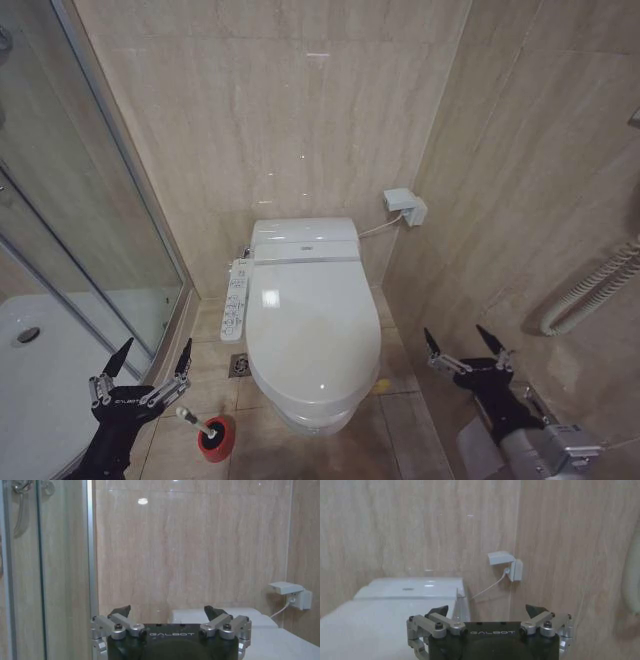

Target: Open the toilet lid, clean the toilet bowl with a toilet brush, close the toilet lid, and flush.

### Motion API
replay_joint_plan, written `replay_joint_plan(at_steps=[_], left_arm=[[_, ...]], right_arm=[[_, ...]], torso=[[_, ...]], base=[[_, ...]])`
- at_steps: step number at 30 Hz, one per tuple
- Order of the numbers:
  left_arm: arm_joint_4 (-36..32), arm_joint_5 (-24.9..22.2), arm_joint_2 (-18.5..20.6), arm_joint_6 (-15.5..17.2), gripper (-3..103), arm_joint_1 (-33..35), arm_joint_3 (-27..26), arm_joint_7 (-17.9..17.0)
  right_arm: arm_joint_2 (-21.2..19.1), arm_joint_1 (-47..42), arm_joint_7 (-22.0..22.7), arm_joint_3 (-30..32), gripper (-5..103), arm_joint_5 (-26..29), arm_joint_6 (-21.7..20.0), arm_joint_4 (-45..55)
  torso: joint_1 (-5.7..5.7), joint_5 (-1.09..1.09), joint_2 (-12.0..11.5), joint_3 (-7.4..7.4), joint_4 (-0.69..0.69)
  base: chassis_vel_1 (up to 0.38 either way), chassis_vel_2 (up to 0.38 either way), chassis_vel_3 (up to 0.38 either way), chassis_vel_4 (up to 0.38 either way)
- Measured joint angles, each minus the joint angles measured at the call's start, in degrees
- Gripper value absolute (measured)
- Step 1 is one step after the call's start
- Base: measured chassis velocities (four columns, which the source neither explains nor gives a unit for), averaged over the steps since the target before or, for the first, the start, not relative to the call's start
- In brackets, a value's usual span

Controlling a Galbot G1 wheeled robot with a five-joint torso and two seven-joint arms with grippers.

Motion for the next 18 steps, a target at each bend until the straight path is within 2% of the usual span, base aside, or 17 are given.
replay_joint_plan(at_steps=[4,8,12,18], left_arm=[[0.0,0.0,0.0,0.0,99,0.0,0.0,0.0],[0.0,0.0,0.0,0.0,99,0.0,0.0,0.0],[0.0,0.0,0.0,0.0,99,0.0,0.0,0.0],[0.0,0.0,0.0,0.0,99,0.0,0.0,0.0]], right_arm=[[2.6,1.29,-0.13,-1.28,100,0.66,0.84,-1.43],[2.79,1.94,-2.3,-1.07,100,0.08,2.53,-2.74],[2.62,2.39,-6.34,0.03,100,-3.39,5.81,-4.74],[3.05,2.35,-7.14,0.22,100,-4.5,6.64,-5.08]], torso=[[0.0,0.0,0.0,0.0,0.0],[0.0,0.0,0.0,0.0,0.01],[0.0,0.0,0.0,0.0,0.0],[0.0,0.0,0.0,0.0,0.0]], base=[[0.0,0.0,0.0,0.0],[0.0,0.0,0.0,0.0],[0.0,0.0,0.0,0.0],[0.0,0.0,0.0,0.0]])
